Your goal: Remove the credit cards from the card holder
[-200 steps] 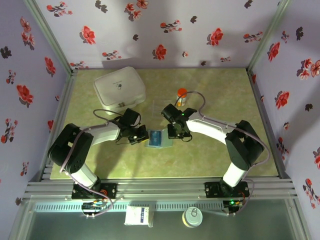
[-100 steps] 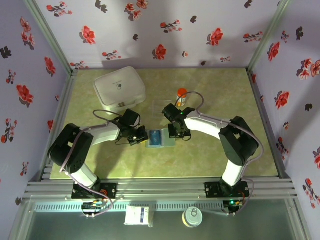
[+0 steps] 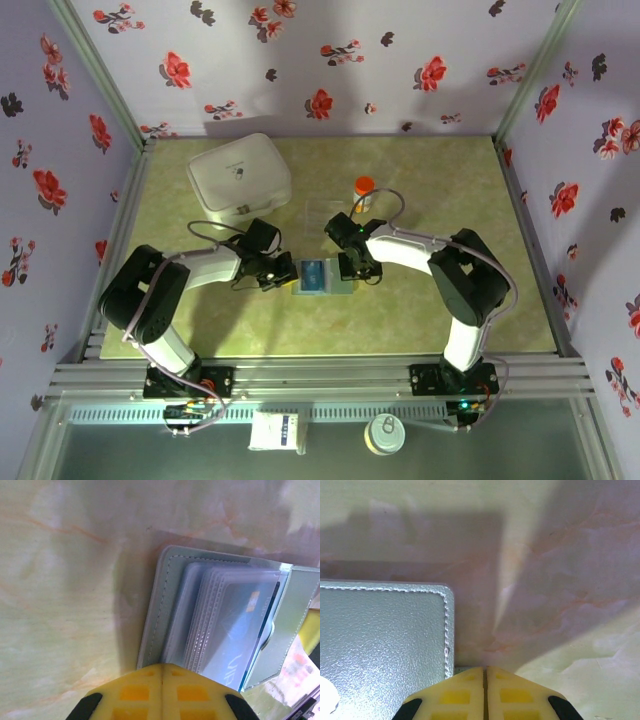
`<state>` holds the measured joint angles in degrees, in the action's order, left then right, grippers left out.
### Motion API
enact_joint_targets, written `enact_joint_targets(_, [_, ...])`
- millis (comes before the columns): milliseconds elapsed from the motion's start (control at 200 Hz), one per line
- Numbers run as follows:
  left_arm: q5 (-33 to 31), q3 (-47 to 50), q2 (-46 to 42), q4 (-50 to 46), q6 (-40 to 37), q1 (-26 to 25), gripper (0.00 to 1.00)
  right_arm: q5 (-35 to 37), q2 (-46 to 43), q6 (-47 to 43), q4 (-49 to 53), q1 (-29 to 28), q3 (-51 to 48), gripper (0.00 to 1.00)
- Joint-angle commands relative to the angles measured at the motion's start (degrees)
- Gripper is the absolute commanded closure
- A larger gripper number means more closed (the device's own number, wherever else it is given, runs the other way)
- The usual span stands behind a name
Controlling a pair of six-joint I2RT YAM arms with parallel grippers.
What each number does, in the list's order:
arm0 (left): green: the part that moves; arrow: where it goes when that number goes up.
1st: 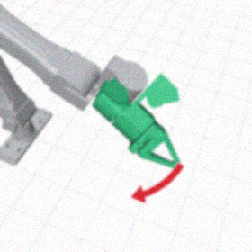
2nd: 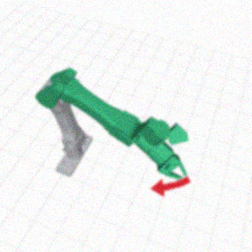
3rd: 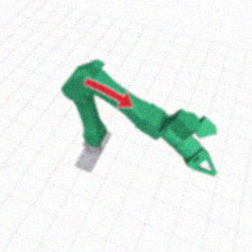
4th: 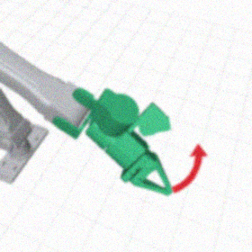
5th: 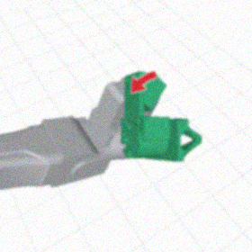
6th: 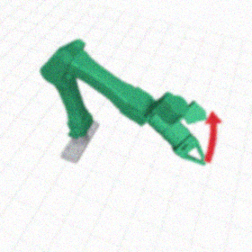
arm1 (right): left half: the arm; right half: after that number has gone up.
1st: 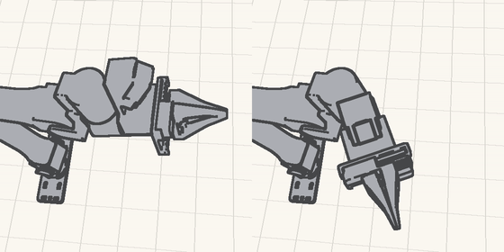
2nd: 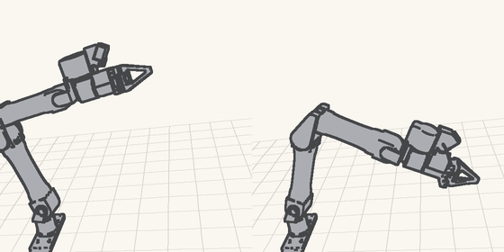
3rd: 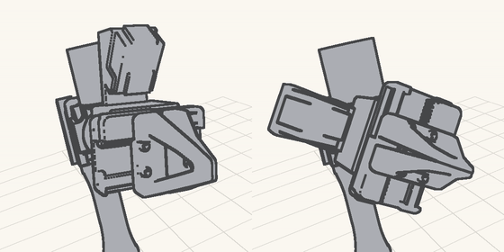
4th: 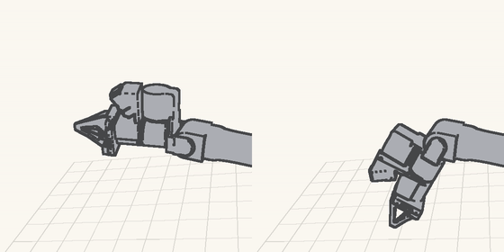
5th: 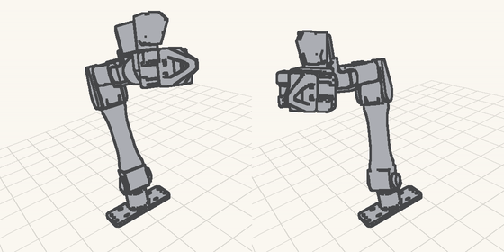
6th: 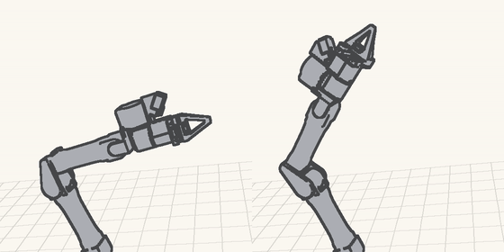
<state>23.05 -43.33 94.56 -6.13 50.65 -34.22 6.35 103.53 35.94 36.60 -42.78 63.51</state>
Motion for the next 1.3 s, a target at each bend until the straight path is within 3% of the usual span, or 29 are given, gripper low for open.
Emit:
enact_joint_targets(0, [-2.3,3.3,3.8,-3.8,0.9,-0.4,1.00,2.6,1.8,-0.5,0.7,0.7,-1.9,0.92])
enact_joint_targets(490, [-1.3,5.6,3.8,-1.4,2.6,-0.3,0.99,6.2,-1.2,-2.1,5.5,2.5,-2.3,0.85])
enact_joint_targets(805, [-0.6,5.8,4.3,-0.6,3.0,-0.3,0.99,5.6,-1.2,-2.3,4.9,3.3,-3.3,0.71])
enact_joint_targets(915, [-0.4,6.0,4.1,-0.3,3.1,-0.4,0.99,5.7,-0.6,-2.1,5.2,3.3,-3.5,0.61])
enact_joint_targets(1295, [-0.3,6.5,4.1,0.2,3.4,-0.3,0.98,9.1,-2.4,-2.5,8.9,3.5,-2.8,0.62])
